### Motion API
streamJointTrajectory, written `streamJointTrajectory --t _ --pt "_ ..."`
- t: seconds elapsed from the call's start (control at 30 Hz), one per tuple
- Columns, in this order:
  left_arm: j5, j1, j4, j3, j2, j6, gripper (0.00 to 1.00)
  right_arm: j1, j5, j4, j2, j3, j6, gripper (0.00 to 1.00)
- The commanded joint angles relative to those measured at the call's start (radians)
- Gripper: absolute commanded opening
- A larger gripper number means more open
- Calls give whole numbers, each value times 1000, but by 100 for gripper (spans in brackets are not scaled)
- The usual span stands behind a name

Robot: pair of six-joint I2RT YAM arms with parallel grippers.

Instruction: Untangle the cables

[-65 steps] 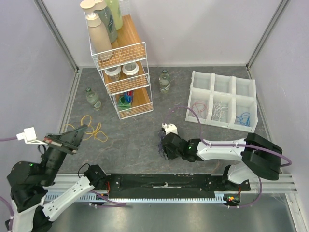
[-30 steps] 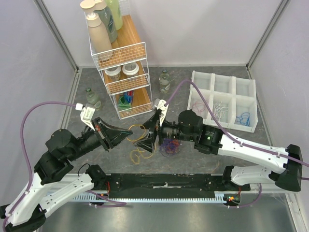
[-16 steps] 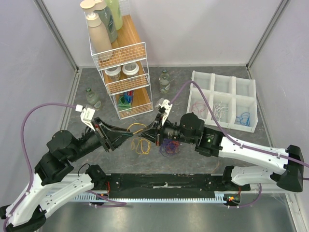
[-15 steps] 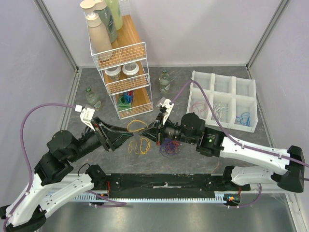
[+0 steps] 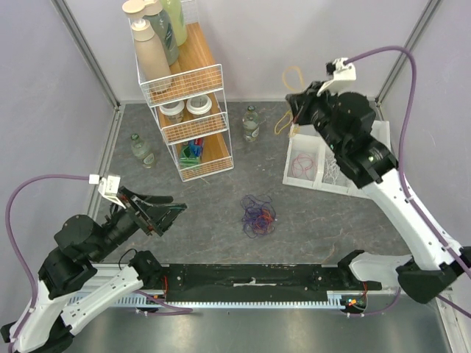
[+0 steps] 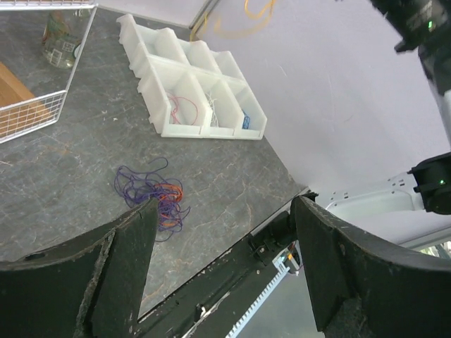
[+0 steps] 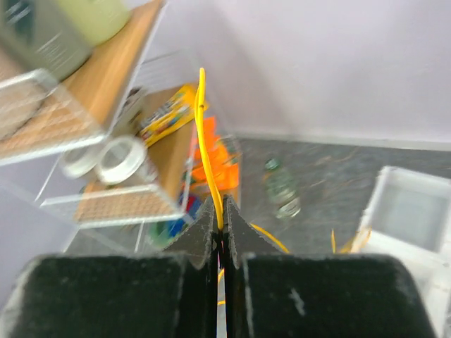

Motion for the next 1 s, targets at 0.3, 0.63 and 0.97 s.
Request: streamJointTrajectory --t 0.3,0.63,0.97 --pt "61 2 21 -91 -37 -22 84 -321 201 122 411 228 -96 0" --pt "12 2 -81 -22 -29 87 84 -392 114 136 636 265 -40 0" --pt "19 2 -109 -22 -88 53 84 -407 92 33 611 469 -14 0"
